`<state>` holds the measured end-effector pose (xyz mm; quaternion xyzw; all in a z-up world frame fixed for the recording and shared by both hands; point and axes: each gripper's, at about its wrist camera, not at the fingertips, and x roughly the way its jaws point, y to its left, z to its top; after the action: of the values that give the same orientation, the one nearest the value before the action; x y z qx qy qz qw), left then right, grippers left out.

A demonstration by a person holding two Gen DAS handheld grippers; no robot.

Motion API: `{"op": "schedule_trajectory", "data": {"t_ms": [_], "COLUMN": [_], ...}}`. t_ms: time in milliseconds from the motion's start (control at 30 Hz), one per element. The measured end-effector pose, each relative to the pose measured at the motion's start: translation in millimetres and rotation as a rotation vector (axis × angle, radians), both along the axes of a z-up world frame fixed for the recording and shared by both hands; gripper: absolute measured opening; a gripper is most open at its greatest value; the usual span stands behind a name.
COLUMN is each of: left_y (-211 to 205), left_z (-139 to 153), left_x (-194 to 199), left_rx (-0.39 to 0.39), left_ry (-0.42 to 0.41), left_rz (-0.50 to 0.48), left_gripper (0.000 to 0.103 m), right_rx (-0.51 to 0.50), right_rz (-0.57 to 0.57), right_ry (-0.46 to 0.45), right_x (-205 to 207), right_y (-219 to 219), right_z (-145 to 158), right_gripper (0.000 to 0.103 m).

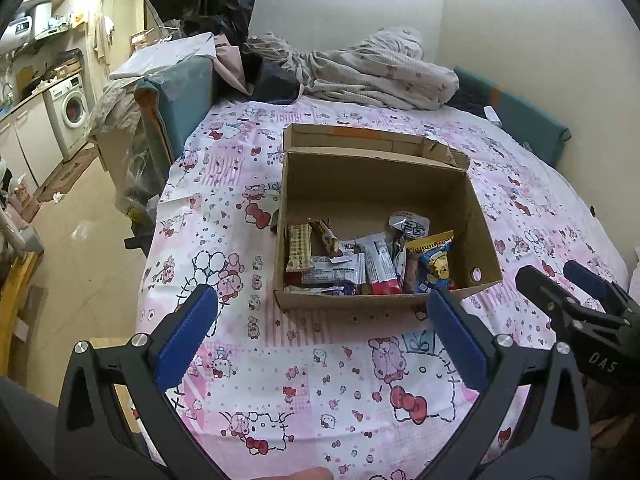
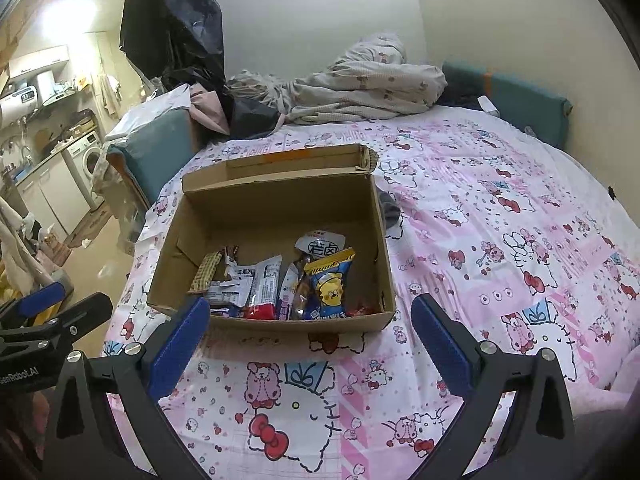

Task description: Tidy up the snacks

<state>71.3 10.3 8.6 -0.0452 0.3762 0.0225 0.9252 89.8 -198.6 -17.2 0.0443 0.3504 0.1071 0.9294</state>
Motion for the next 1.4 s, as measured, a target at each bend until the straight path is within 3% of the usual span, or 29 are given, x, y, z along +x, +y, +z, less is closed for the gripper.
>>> {"op": "schedule_trajectory", "data": {"t_ms": [1400], "left_y": [-1.2], "left_z": [0.4], "left_x": [1.4], "left_rx": [0.001], "left_ry": [0.008], "left_rz": [-0.008], "left_gripper": [0.103], "right_rx": [-0.003], "right_rz": [-0.01], "right_ry": [-0.007], "right_x": [1.6], "right_y": [-2.8], "right_z": [0.6], "right_gripper": [0.103]}}
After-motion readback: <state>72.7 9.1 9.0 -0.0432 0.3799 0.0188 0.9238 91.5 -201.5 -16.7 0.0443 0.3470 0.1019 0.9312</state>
